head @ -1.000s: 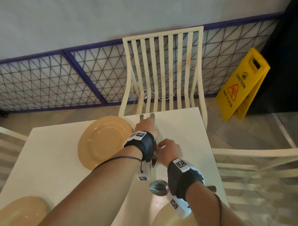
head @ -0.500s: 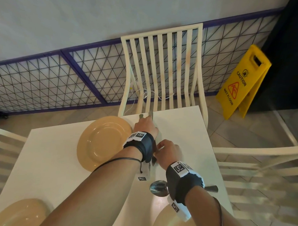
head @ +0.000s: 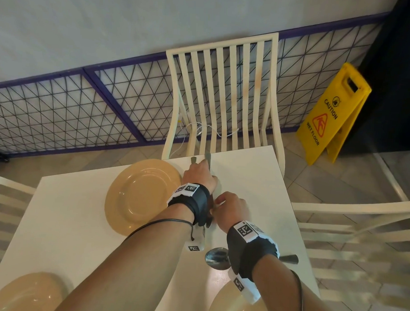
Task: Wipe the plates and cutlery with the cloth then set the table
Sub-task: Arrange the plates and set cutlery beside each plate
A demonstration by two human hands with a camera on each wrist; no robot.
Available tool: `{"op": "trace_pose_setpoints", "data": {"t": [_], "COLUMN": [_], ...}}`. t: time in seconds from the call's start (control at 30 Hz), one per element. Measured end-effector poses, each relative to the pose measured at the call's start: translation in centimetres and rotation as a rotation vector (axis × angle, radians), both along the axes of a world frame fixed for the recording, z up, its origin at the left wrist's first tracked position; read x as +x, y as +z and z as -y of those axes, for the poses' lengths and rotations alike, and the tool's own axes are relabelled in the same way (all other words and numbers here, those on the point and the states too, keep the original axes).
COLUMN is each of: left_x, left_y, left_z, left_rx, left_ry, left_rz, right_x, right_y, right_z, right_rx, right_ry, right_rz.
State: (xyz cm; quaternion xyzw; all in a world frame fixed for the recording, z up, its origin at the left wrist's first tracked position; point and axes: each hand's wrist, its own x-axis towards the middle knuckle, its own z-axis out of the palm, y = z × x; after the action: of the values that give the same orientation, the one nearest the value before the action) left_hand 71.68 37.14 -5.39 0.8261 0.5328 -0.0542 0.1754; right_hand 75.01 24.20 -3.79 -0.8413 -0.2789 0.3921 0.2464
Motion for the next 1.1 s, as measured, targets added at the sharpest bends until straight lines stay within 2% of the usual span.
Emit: {"op": "trace_pose_setpoints", "data": {"t": [0.6, 1.1], "left_x": [-0.5, -2.1], "left_y": [1.0, 4.1], "left_z": [0.6, 2.4], "left_rx": [-0.017, -0.005], "left_ry": [-0.003, 0.012], "left_rz": [0.007, 0.067], "right_x": [-0.1, -0.2], "right_y": [-0.2, 0.4], "right_z": [0.0, 1.0], "right_rx": [-0.014, -0.012], "right_ry": [0.003, -0.003], "right_rz": [0.011, -0.009]}}
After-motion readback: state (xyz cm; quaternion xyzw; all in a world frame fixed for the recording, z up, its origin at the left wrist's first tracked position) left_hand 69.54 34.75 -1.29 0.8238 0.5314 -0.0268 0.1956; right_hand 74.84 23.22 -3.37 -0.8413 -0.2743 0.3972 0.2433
